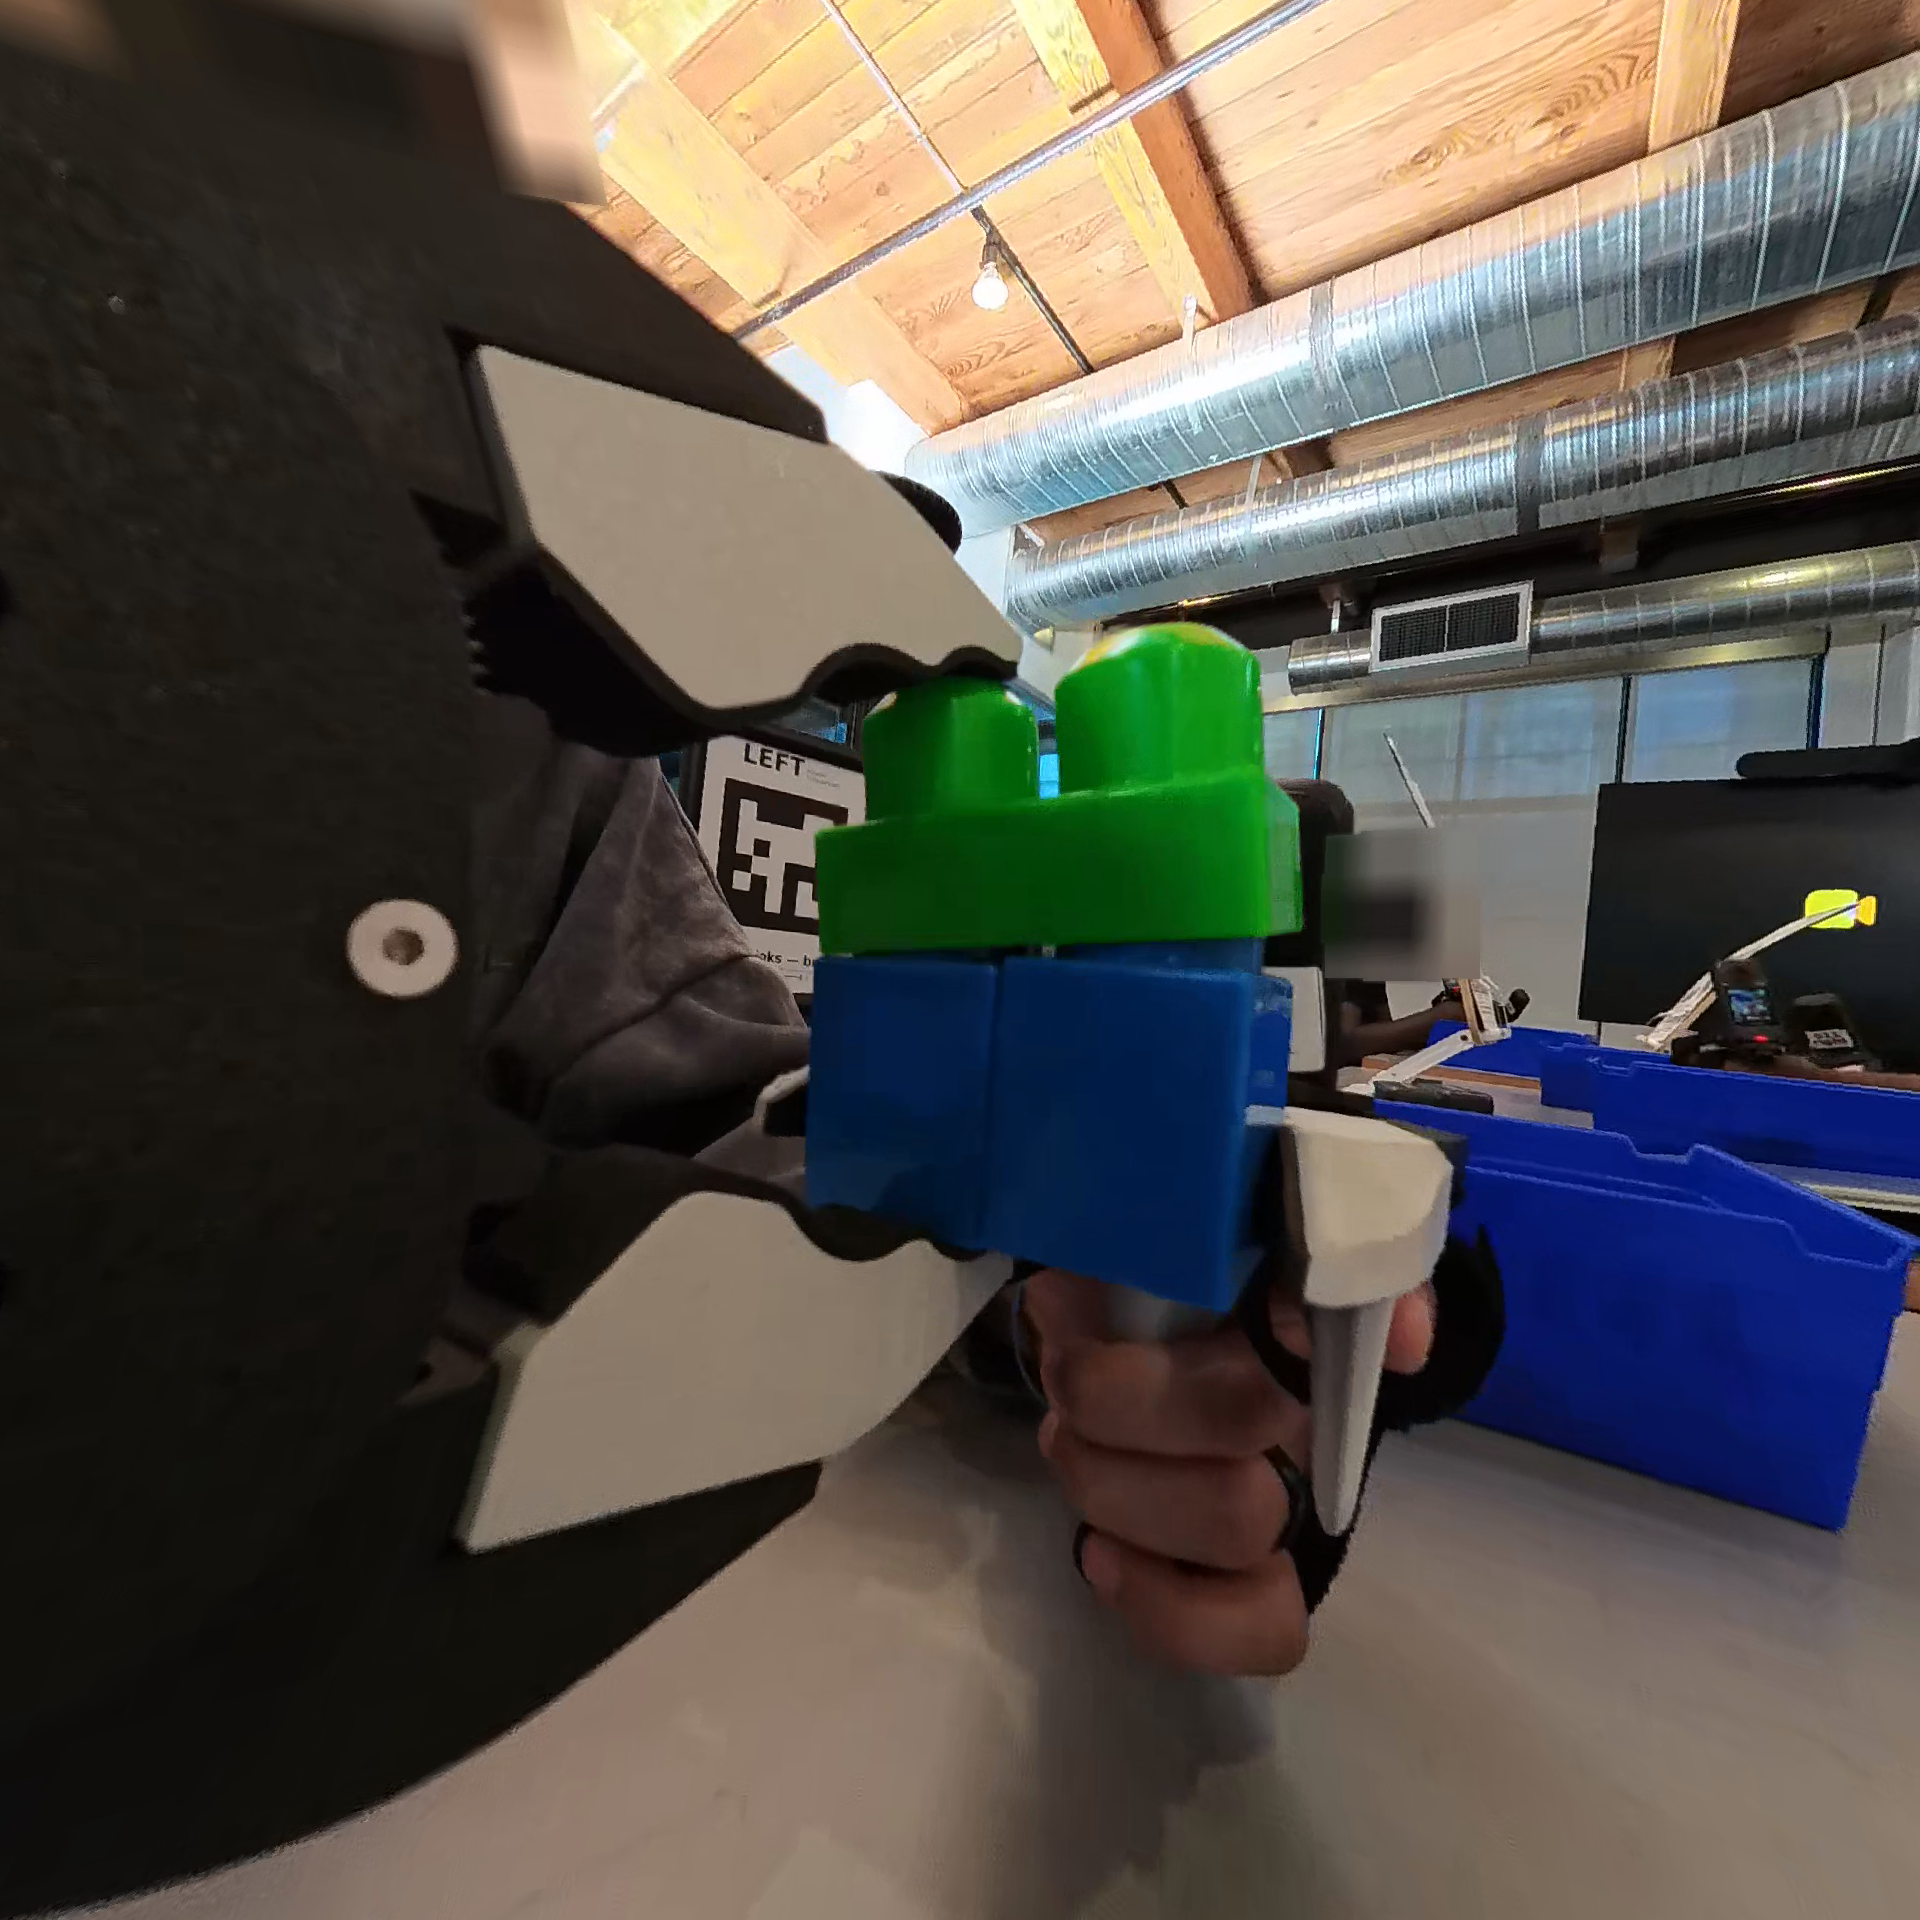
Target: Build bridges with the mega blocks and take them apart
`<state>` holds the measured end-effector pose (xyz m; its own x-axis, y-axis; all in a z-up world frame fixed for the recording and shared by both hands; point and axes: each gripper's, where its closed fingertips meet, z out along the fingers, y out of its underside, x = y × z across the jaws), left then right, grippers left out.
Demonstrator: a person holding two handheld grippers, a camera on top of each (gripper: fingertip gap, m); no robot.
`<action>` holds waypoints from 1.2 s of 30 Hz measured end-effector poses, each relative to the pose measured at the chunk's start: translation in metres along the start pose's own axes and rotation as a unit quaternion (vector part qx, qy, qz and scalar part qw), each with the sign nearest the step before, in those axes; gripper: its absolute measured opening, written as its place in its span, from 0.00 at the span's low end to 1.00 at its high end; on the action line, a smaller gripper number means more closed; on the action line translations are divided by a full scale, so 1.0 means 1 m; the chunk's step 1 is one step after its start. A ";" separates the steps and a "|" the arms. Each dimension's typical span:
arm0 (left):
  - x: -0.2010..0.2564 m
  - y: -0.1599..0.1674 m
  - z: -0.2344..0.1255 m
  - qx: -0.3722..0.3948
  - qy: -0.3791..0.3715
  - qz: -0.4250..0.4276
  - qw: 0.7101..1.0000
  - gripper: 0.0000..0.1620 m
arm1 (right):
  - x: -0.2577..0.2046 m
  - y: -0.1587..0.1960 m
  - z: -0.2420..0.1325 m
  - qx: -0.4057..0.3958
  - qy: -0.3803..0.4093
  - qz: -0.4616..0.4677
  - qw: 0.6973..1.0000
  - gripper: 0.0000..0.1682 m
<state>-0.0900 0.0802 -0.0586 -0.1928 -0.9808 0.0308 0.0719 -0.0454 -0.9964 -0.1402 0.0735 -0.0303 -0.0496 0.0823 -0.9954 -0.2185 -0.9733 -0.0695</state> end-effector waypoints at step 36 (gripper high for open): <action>0.003 0.014 0.004 -0.041 -0.007 0.024 0.999 0.46 | 0.011 -0.022 -0.007 -0.009 -0.014 -0.002 1.000 0.58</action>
<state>-0.0857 0.0754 -0.0725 -0.1774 -0.9840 -0.0172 0.0000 0.0175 -0.9998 -0.1290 0.0947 -0.0396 -0.0763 0.0929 -0.9927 -0.2008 -0.9767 -0.0759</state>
